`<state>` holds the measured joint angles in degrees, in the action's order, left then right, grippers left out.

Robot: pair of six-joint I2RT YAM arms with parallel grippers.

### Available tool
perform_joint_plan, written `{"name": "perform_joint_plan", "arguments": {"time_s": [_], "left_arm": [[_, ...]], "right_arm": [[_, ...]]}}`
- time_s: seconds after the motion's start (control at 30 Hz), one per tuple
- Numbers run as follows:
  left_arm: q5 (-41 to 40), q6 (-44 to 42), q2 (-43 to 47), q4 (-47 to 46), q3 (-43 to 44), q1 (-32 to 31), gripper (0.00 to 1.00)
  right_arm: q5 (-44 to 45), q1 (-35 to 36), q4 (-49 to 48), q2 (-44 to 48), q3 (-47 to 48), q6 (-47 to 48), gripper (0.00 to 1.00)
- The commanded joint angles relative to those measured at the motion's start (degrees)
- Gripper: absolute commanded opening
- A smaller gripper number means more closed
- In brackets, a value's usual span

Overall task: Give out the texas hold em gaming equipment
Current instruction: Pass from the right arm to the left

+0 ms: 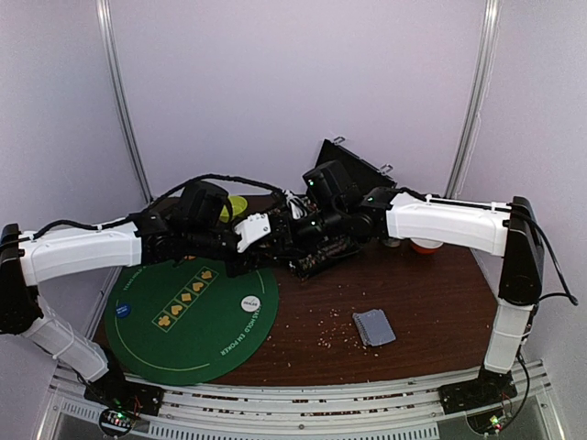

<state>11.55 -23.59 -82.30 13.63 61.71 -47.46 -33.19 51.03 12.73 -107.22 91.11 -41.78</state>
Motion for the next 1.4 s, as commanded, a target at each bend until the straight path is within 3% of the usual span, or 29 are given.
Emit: {"name": "perform_joint_plan", "arguments": {"time_s": [0.0, 0.07, 0.23, 0.77, 1.1, 1.37], "left_arm": [[-2.3, 2.9, -2.0, 4.3, 0.0, 0.4, 0.00], [-2.3, 3.5, -2.8, 5.0, -0.2, 0.4, 0.00], [-2.6, 5.1, -6.2, 7.0, -0.6, 0.4, 0.00], [-3.4, 8.6, -12.5, 7.4, -3.2, 3.6, 0.00], [0.1, 3.7, -4.2, -0.1, -9.6, 3.8, 0.00], [-2.2, 4.2, -5.6, 3.1, -7.8, 4.6, 0.00]], "right_arm": [[0.5, -1.1, -2.3, -0.5, -1.9, 2.0, 0.40], [-1.8, -1.4, -3.4, -1.4, -2.5, 2.0, 0.47], [-3.8, -1.9, -5.3, -3.2, -4.6, 2.1, 0.54], [-4.2, -5.1, -9.0, -7.0, -6.8, 1.4, 0.56], [-16.8, -6.3, -11.6, -6.9, -8.6, 1.9, 0.57], [-13.7, -8.2, -9.9, -4.3, -10.4, 2.4, 0.56]]}}
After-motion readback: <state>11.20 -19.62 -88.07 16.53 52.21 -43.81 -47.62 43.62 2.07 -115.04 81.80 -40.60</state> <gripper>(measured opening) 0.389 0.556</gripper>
